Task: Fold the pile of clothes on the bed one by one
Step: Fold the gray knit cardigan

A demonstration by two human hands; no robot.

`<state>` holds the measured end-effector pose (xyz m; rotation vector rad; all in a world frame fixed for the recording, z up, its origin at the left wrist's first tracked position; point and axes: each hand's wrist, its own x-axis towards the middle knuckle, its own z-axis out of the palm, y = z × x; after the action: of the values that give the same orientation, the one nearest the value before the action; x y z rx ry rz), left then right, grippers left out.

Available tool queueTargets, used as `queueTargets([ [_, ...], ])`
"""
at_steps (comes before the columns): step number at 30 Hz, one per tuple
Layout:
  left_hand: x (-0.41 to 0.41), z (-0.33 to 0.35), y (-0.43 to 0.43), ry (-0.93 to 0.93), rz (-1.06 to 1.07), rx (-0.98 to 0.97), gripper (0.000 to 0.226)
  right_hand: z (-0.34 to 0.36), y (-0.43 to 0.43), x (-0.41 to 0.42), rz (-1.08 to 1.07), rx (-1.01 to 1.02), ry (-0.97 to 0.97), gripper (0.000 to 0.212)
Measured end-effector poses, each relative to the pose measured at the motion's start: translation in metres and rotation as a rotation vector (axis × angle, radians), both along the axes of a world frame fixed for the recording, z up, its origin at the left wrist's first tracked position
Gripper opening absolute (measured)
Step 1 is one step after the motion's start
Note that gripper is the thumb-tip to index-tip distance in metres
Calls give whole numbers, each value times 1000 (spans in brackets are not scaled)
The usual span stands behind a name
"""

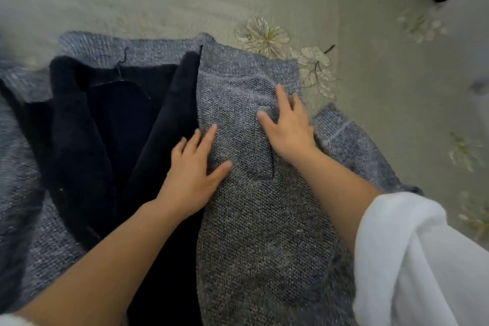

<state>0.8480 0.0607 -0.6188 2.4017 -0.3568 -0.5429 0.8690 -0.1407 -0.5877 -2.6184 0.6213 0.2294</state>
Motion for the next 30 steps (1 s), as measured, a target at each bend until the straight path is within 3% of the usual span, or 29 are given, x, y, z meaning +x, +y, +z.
queueTargets([
  [2,-7,-13,-7,-72,-88,159,70,-18,5,-1,89,-91,131,66],
  [4,-14,-16,-13,-107,-46,167,64,-30,9,-2,111,-232,99,50],
  [7,3,-8,-22,-97,138,-109,58,-29,11,14,88,-305,-220,25],
  [10,30,12,-32,-240,111,-273,57,-16,10,32,-169,-230,-605,30],
  [11,38,14,-33,-283,105,-271,57,-13,10,37,-227,-209,-600,38],
  [12,44,15,-32,-281,105,-241,56,-14,8,39,-209,-225,-452,48],
  [14,47,8,-23,-163,103,-99,55,-24,5,39,-42,-294,44,66],
  [16,43,1,-7,-67,65,-50,54,-27,5,40,16,-273,265,74],
  [19,33,15,24,-231,100,-164,46,-17,23,51,-4,-228,48,70],
  [23,36,33,91,-463,472,-43,43,-6,98,56,233,-104,-260,50],
  [27,61,32,174,-197,836,268,56,-10,185,44,520,6,-300,54],
  [30,68,24,203,-86,738,201,51,-33,211,31,646,7,-48,59],
])
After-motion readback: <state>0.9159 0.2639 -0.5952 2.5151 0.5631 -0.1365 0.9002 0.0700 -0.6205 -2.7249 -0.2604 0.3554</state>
